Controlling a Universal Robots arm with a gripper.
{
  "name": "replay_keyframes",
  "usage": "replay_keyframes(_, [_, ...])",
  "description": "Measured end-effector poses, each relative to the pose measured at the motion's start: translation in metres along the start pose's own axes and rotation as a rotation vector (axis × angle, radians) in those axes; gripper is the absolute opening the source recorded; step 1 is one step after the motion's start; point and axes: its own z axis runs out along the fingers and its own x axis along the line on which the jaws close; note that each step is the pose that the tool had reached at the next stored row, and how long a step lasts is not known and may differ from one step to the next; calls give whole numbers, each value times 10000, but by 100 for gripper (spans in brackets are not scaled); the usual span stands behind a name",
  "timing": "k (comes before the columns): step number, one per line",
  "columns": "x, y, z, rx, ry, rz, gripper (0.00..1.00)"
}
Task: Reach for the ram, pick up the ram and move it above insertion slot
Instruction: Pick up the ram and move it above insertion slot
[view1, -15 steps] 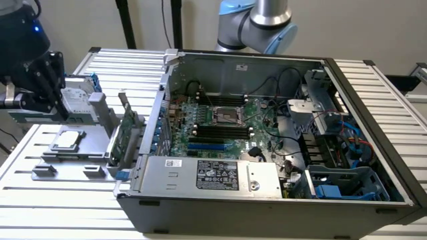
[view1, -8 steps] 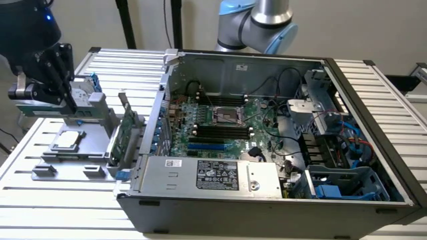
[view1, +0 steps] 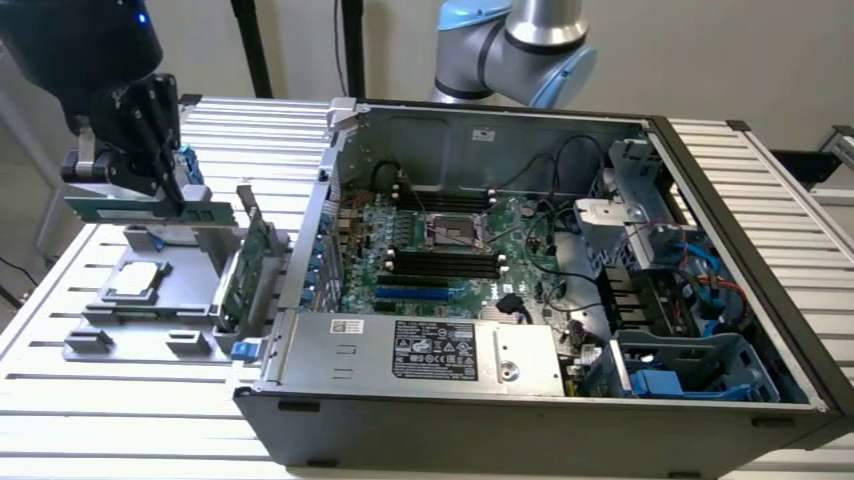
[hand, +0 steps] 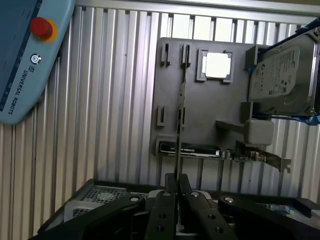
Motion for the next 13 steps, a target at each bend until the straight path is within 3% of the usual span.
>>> replay_keyframes(13, [-103,-380,-37,0,-1,0,13])
